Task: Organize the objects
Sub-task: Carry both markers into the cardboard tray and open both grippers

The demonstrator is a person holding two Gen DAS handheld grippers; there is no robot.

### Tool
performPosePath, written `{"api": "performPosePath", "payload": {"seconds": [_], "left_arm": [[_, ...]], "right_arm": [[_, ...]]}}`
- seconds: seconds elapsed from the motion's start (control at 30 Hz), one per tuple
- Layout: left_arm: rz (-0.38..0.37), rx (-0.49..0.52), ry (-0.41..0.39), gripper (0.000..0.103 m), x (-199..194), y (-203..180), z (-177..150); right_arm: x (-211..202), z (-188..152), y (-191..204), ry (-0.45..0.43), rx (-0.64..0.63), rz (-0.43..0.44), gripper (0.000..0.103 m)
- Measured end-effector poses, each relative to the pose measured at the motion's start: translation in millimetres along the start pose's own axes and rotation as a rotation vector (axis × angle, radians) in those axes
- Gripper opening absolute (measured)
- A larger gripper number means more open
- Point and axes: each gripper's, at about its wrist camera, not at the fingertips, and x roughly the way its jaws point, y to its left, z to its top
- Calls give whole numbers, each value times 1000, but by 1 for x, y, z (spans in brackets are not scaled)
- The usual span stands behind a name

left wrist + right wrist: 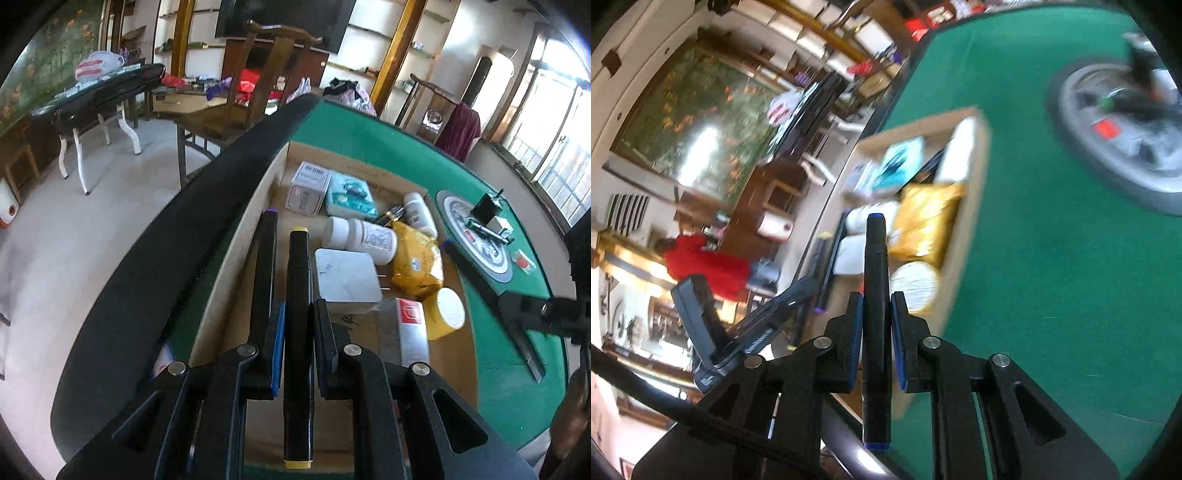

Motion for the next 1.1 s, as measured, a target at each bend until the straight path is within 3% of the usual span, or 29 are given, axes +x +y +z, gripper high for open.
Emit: {"api": "performPosePath", "payload": {"seconds": [0.17, 0.33, 0.57, 0.6, 0.67, 0.8, 0.9, 0.97, 1.07, 1.1], "left_arm": [[7, -11, 32, 12, 19, 10, 4], [-12, -25, 36, 12, 23, 12, 5], [-52, -71, -69, 15, -17, 19, 3], [-44, -76, -94, 18, -25, 21, 2], [-31, -91, -130, 40, -37, 26, 1], [13, -128, -195, 44, -55, 39, -5], [63, -170, -216, 56, -61, 46, -6], [105, -181, -221, 59, -60, 46, -5], [198, -173, -234, 59, -63, 45, -7], [224, -163, -240, 59, -64, 43, -9]], "right_arm": [[49, 0, 14, 76, 6, 10, 13], [73, 2, 25, 118, -5, 8, 13], [90, 6, 29, 145, 1, 0, 13], [91, 7, 29, 148, -1, -6, 13], [96, 8, 29, 150, 0, -5, 13], [100, 12, 36, 144, -22, -20, 13], [105, 15, 46, 136, -66, -64, 13], [104, 12, 53, 114, -112, -112, 14], [90, 7, 62, 56, -187, -181, 27], [84, 6, 65, 34, -207, -195, 37]]}}
